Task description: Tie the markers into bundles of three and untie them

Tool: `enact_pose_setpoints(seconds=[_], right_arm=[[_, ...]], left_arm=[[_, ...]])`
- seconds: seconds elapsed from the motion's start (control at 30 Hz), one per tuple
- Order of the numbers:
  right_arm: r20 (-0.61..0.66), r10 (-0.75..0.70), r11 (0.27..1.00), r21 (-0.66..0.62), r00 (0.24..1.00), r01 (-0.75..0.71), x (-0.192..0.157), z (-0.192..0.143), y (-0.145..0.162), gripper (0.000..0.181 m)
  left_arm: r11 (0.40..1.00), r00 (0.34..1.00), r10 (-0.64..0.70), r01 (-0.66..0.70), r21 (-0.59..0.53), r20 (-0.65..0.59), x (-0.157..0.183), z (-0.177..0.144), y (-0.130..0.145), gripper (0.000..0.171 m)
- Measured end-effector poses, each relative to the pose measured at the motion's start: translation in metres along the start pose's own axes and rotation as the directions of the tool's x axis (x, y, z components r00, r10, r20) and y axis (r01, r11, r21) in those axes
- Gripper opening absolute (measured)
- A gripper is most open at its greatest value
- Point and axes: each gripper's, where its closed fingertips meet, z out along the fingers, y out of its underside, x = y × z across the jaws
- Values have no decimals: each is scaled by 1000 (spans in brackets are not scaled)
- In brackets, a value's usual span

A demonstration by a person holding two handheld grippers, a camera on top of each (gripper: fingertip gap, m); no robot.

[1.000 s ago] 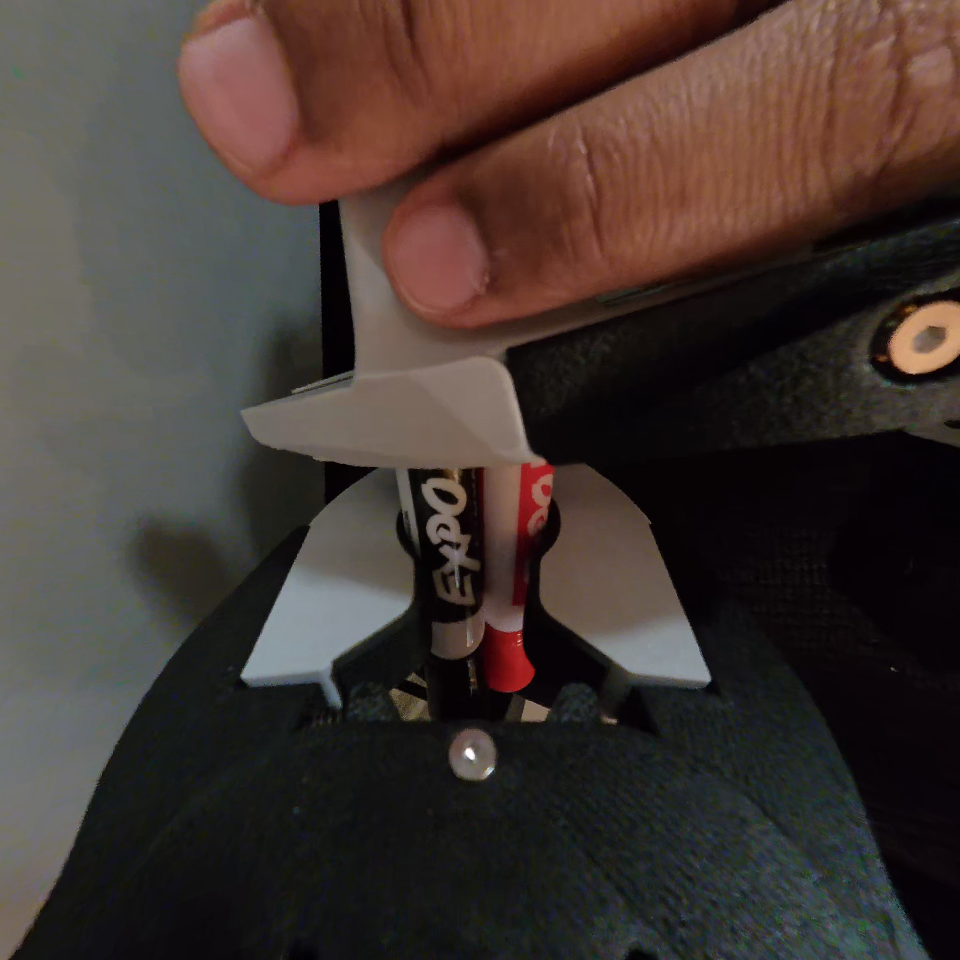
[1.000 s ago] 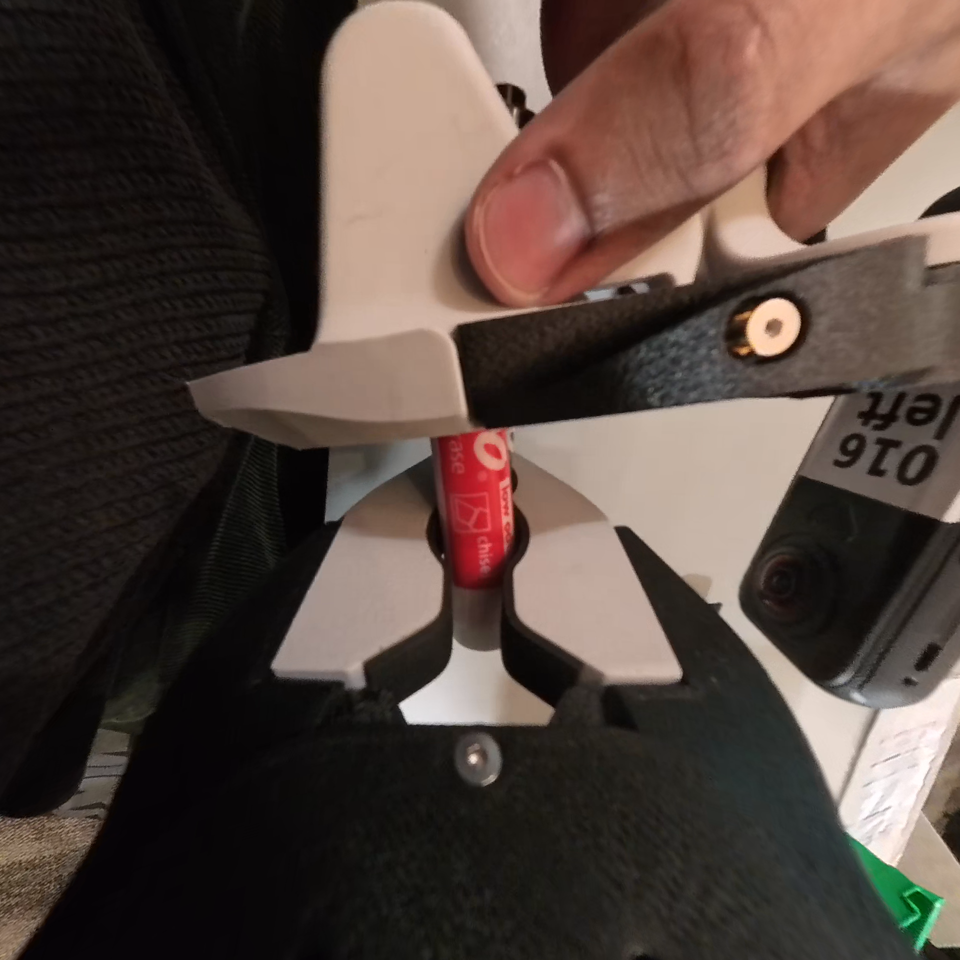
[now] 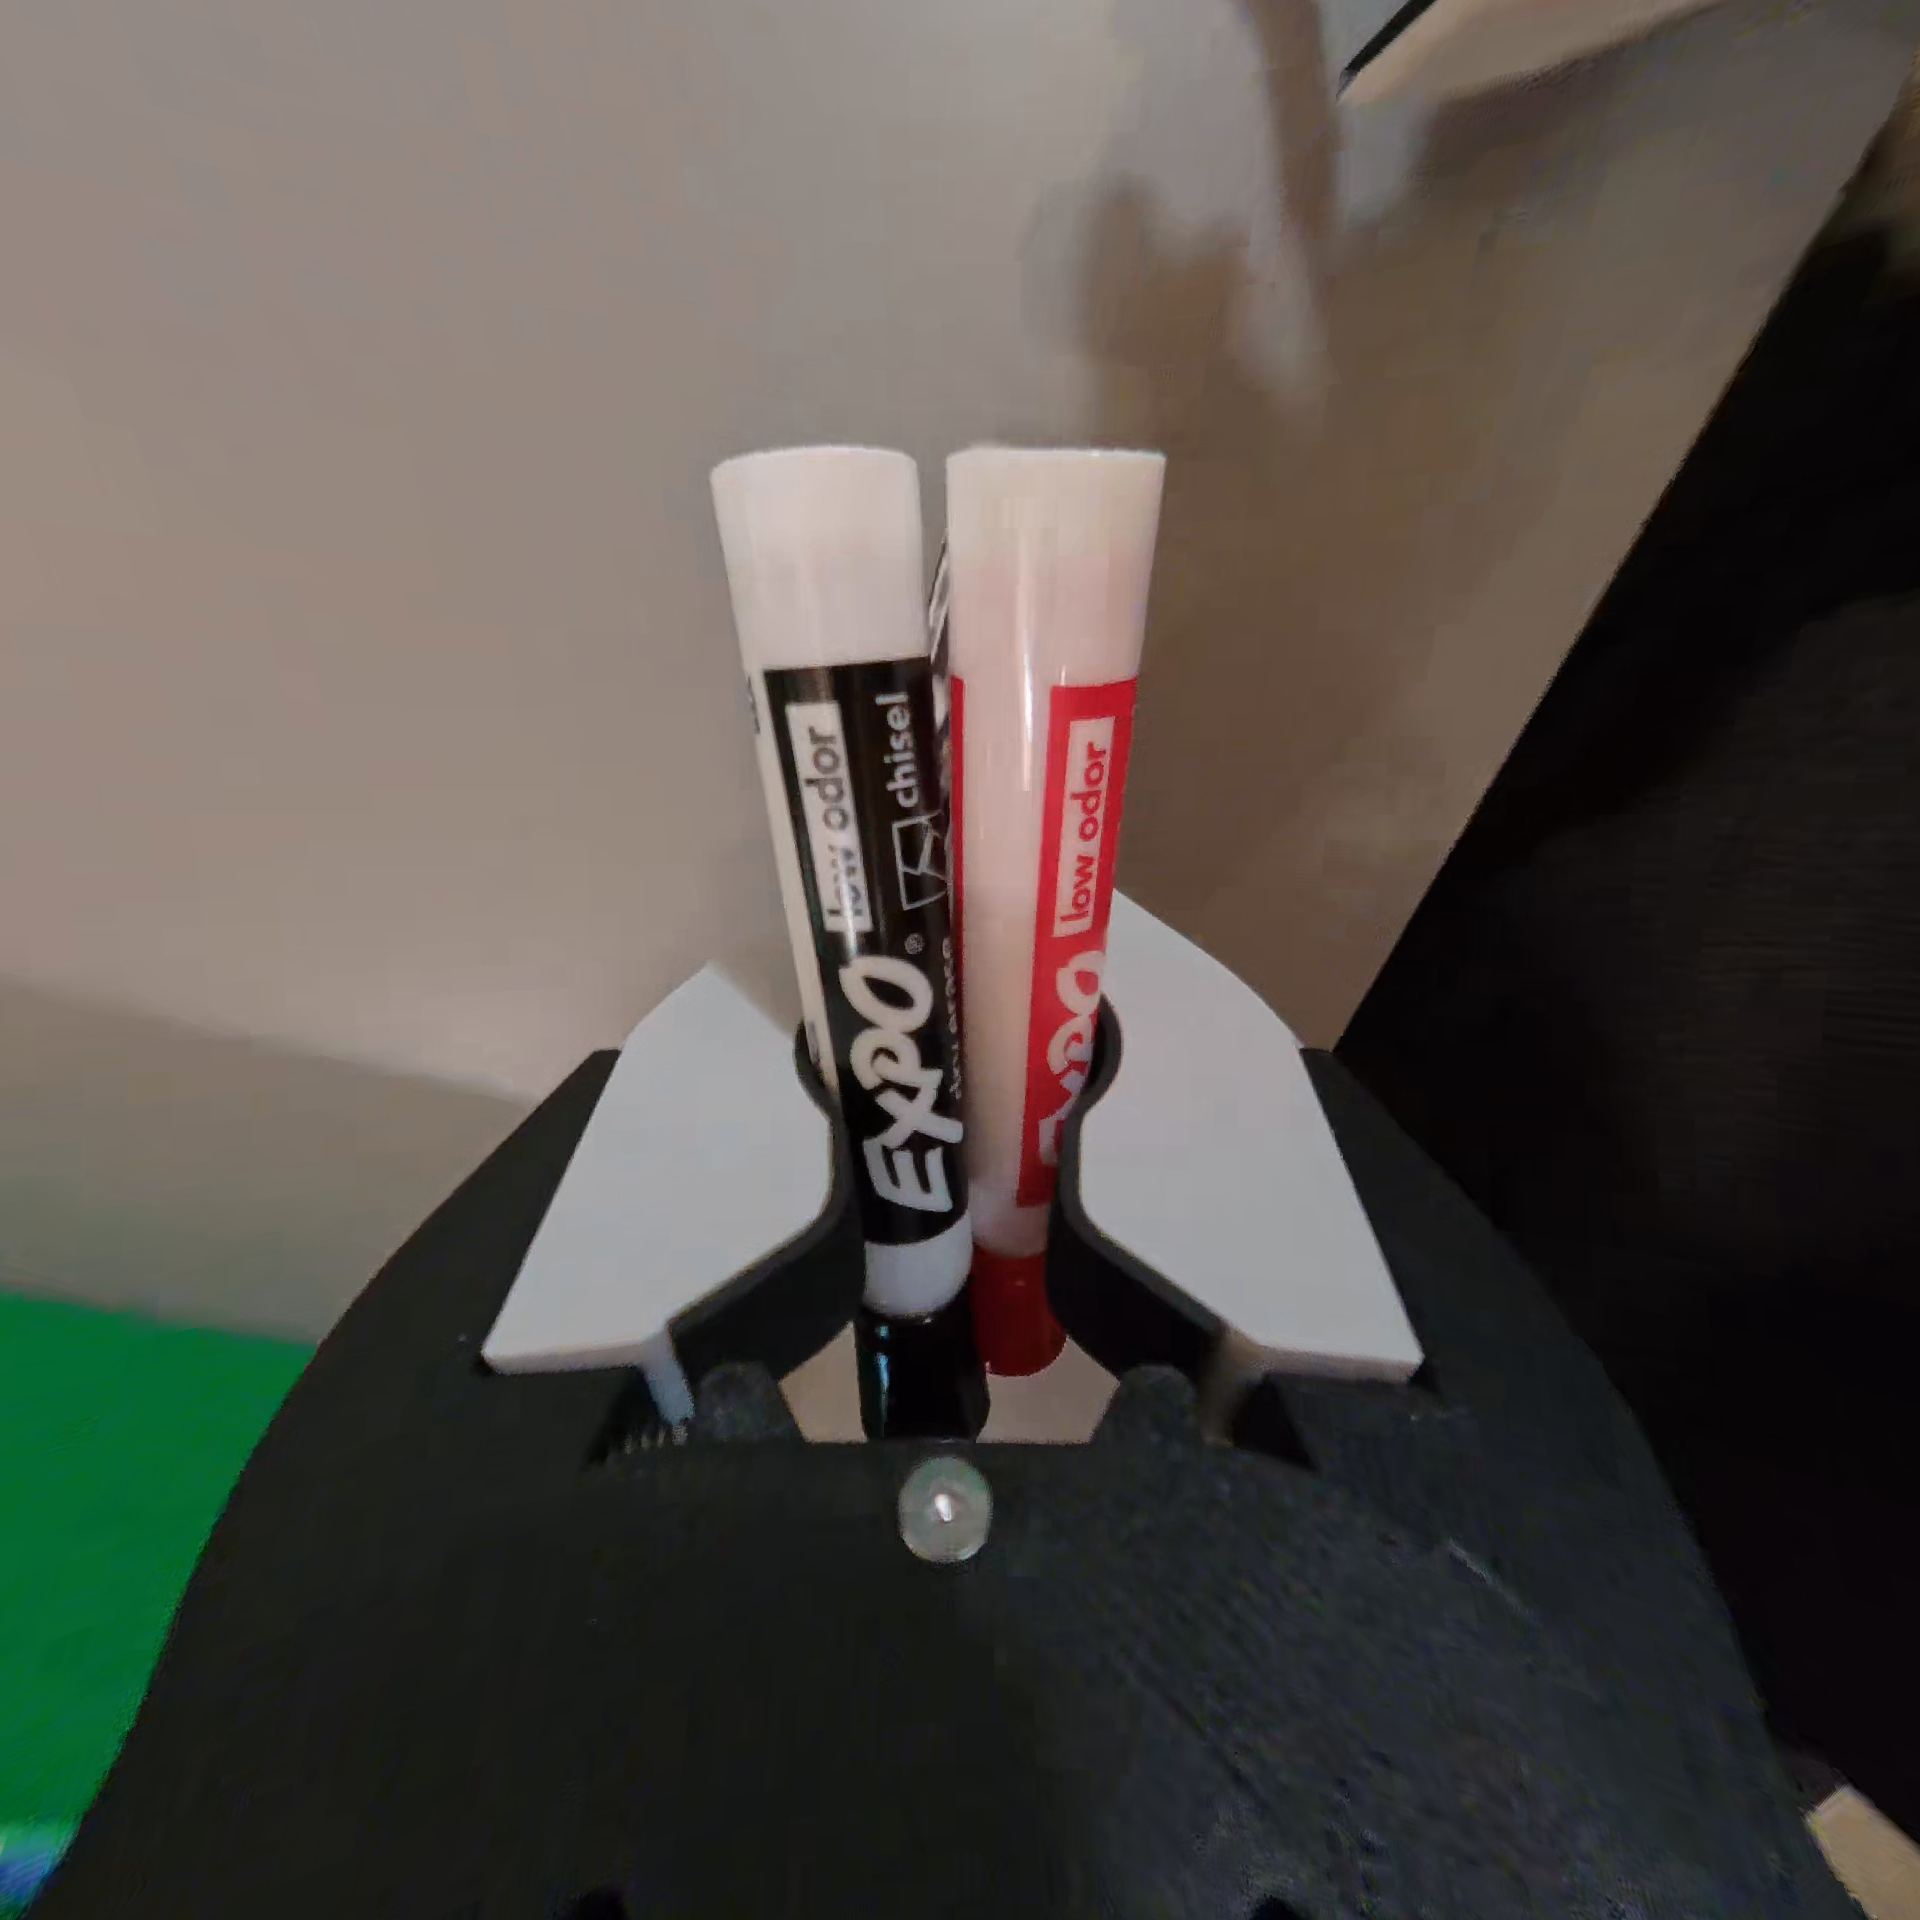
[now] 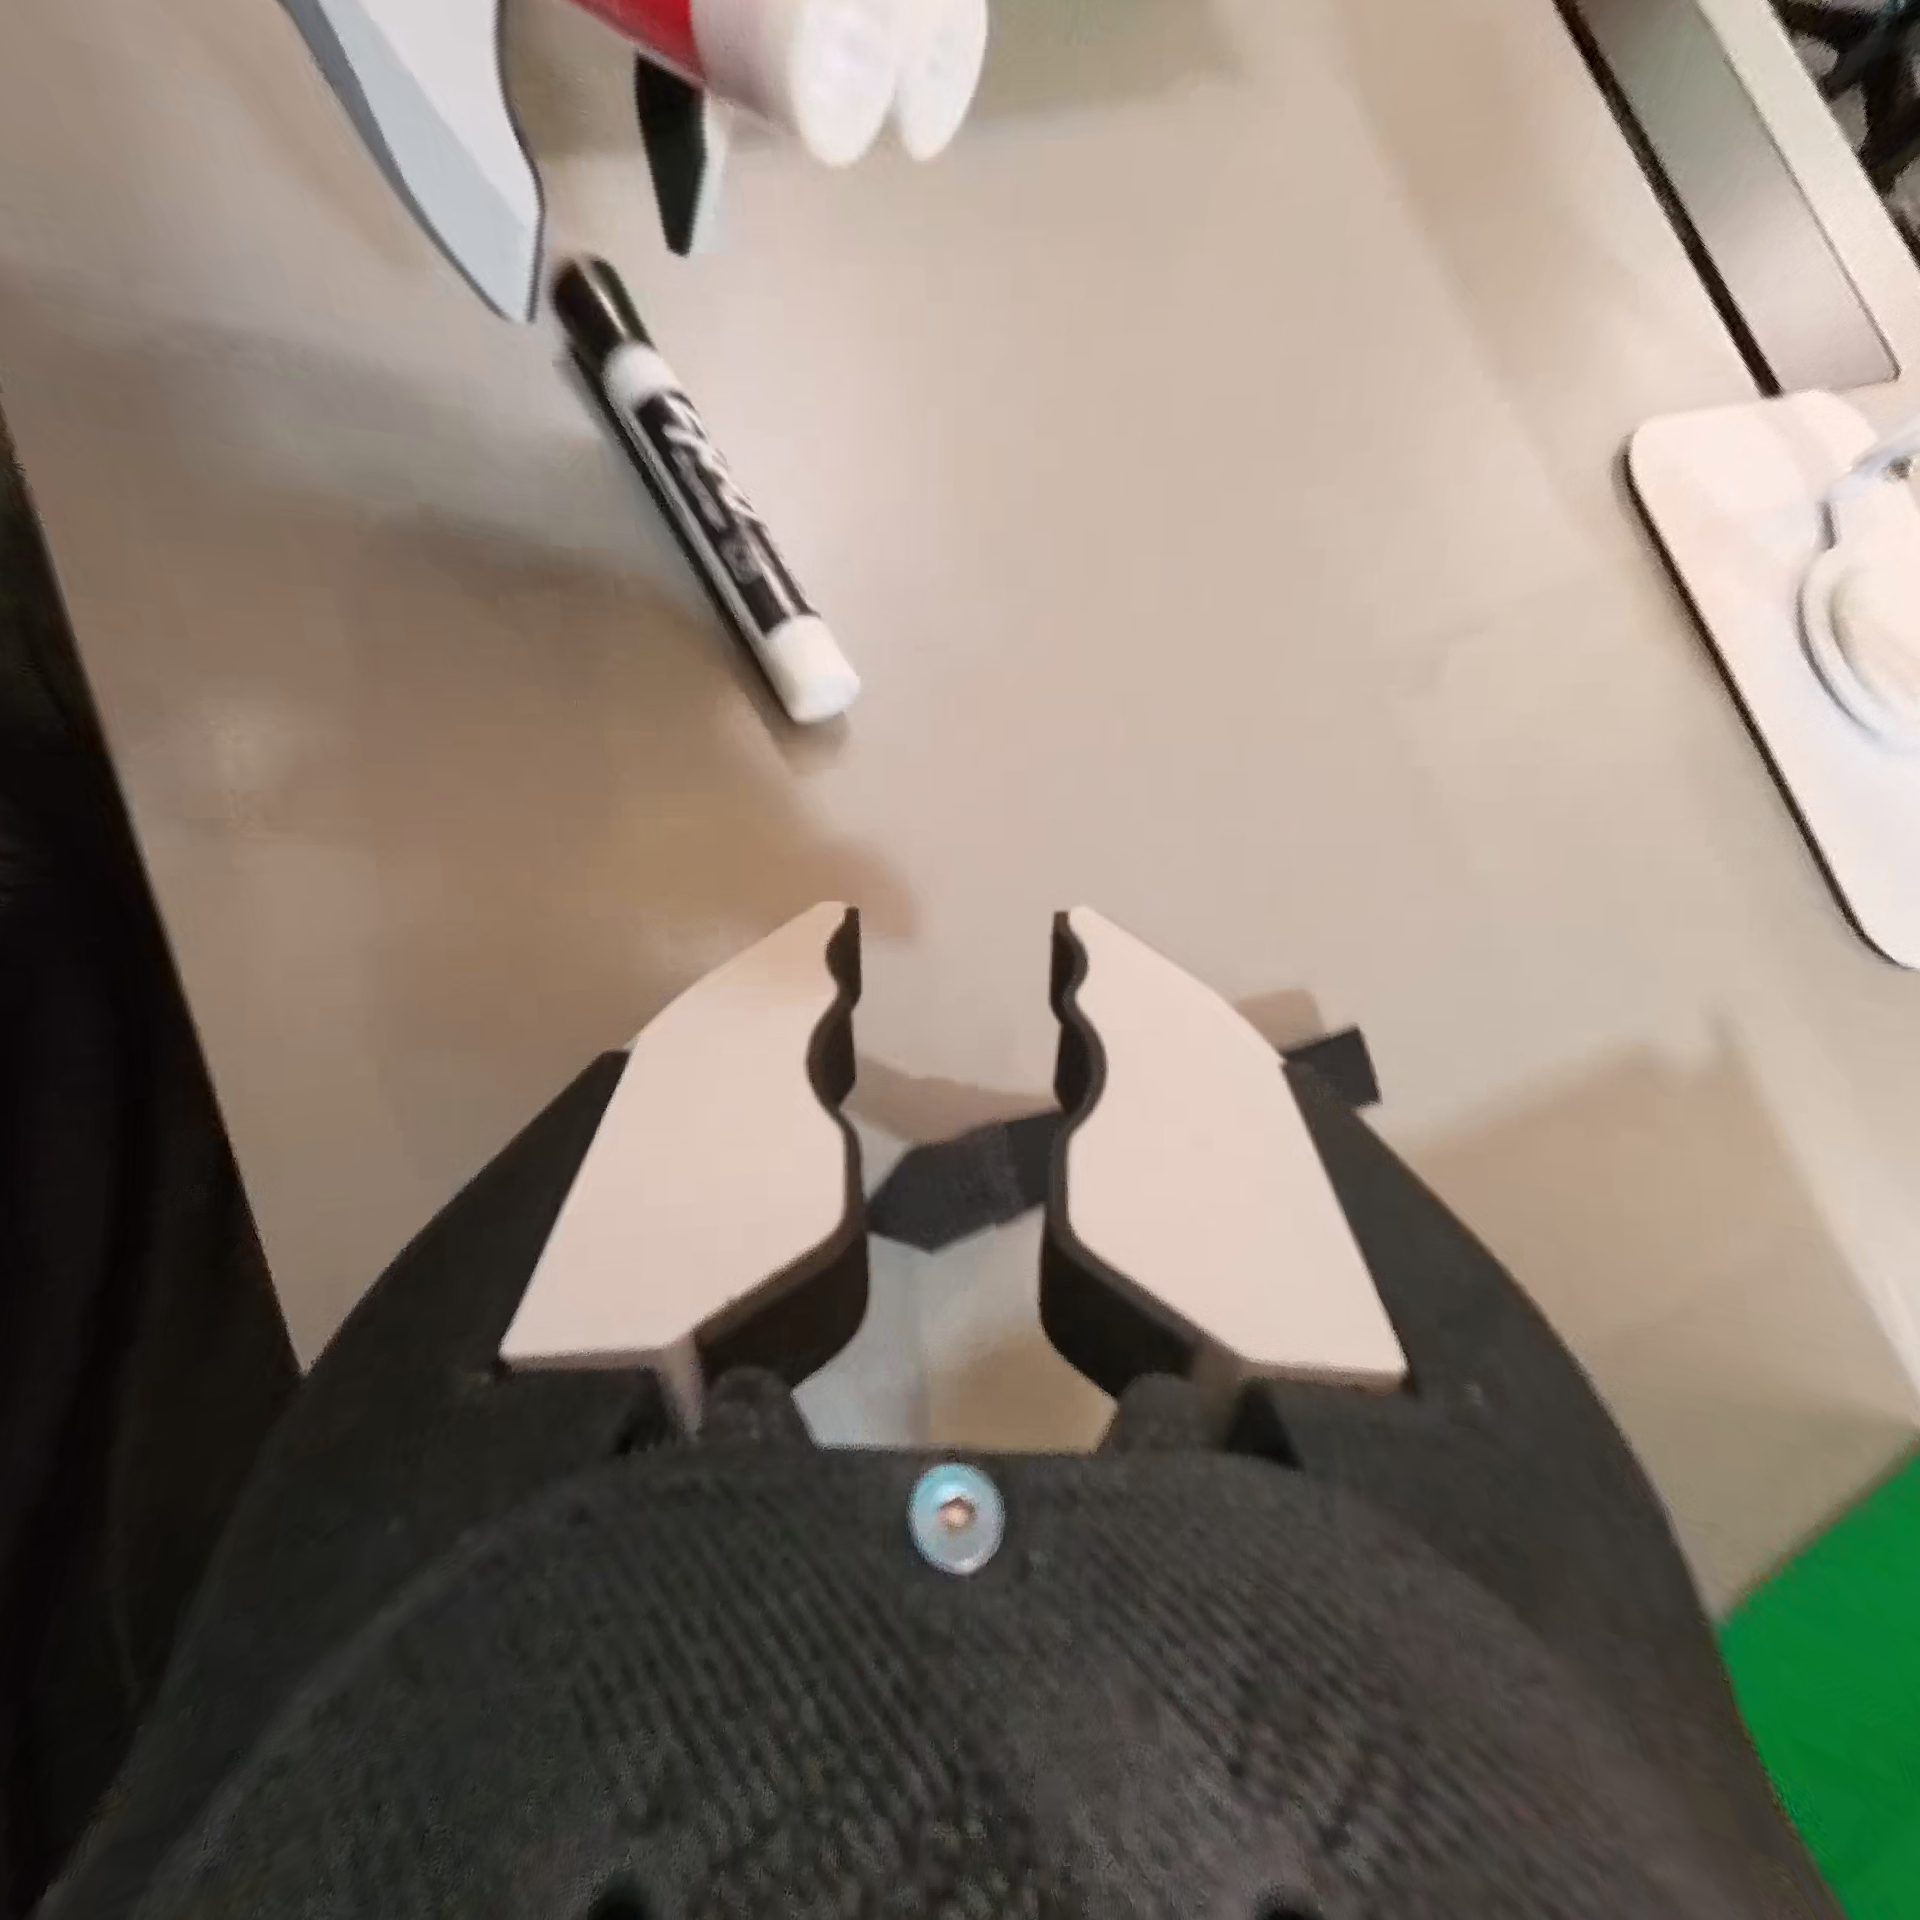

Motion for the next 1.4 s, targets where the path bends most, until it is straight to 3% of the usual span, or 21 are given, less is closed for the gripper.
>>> enact_pose_setpoints(seconds=[0.13, 0.4, 0.53, 0.7, 0.87, 1.07, 1.2, 1.4], right_arm=[[60, -23, 998, 56, 998, 20, -21, 10, -12, 34], [35, -227, 973, 42, 973, 226, -36, 51, -32, 34], [65, -252, 967, -15, 965, 254, -35, 74, -29, 29], [101, -318, 944, -63, 943, 325, -34, 80, -28, 20], [100, -209, 977, -20, 973, 212, -19, 58, -32, 19], [178, -86, 982, 182, 980, 53, -14, 2, -59, 19], [204, -172, 952, 287, 964, 109, -31, -33, -70, 19], [137, -348, 904, 312, 927, 293, -60, -50, -69, 19]], left_arm=[[993, 991, 59, -46, -105, 122, -6, -8, 41, 41], [998, 995, -32, 37, -47, 97, 25, -12, 75, 41], [997, 993, -69, 72, -25, 99, 39, -14, 86, 41], [992, 987, -126, 127, -1, 99, 50, -14, 95, 41], [987, 984, -159, 159, 9, 83, 53, -16, 100, 41], [994, 992, -106, 108, -24, 74, 46, -13, 89, 41], [997, 997, -54, 57, -58, 49, 41, -5, 79, 41], [990, 997, 76, -76, -117, 0, 50, 7, 60, 41]])
